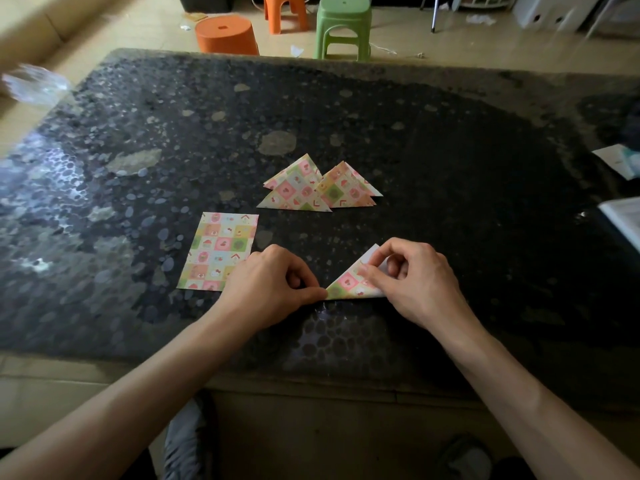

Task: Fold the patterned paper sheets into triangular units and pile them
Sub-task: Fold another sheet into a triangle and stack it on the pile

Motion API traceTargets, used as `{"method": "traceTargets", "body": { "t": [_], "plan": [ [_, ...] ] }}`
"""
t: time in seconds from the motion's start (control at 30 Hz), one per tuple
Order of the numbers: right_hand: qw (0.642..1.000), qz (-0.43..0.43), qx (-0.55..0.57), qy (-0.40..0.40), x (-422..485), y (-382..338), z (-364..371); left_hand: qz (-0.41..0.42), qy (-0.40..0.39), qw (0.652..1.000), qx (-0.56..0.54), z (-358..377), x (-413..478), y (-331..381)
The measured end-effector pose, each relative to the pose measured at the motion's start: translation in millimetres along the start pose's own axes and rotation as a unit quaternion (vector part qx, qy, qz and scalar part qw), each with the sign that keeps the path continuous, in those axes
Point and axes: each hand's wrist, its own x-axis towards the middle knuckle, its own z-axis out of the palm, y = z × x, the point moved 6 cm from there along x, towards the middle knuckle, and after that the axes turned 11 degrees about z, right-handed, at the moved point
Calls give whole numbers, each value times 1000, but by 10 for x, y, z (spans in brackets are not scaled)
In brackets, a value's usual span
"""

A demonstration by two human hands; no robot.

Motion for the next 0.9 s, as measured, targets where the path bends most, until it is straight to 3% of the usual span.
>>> {"method": "traceTargets", "body": {
  "t": [0.57,0.73,0.9],
  "plan": [
    [1000,2,17,-3,39,30,3,43,15,999,22,-24,3,38],
    [1000,5,19,4,46,34,4,102,-21,994,32,-7,24,107],
    [1000,6,15,3,46,33,14,109,-78,991,4,-1,30,50]
  ]
}}
